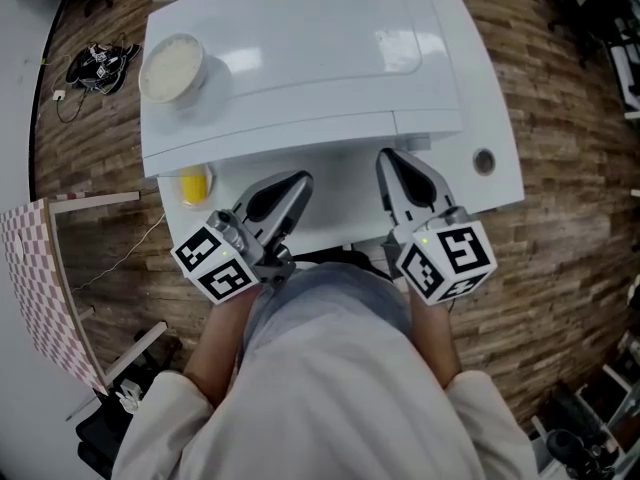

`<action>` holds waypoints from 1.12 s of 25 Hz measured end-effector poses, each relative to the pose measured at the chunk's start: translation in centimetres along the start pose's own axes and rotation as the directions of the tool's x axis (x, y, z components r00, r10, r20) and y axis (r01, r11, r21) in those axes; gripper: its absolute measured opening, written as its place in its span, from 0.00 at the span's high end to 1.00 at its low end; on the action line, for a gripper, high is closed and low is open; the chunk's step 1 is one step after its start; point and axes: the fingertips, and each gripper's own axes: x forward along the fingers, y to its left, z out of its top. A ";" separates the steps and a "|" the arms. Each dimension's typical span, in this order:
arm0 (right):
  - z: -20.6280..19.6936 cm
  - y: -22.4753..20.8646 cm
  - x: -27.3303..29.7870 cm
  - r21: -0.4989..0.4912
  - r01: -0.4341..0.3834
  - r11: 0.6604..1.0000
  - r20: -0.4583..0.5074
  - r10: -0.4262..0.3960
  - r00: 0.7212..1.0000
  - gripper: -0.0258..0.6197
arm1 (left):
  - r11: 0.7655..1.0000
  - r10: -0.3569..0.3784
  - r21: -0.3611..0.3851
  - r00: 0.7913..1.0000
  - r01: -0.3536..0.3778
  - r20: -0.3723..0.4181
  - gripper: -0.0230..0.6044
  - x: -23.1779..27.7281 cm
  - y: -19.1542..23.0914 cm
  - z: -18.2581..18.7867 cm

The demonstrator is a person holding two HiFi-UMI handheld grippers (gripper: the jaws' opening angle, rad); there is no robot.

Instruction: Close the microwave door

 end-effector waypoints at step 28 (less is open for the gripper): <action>1.1 5.7 -13.9 -0.139 -0.157 0.978 0.011 0.161 0.987 0.92 | 0.989 -0.059 0.130 0.994 0.071 -0.092 0.94 -1.5 -11.9 -4.6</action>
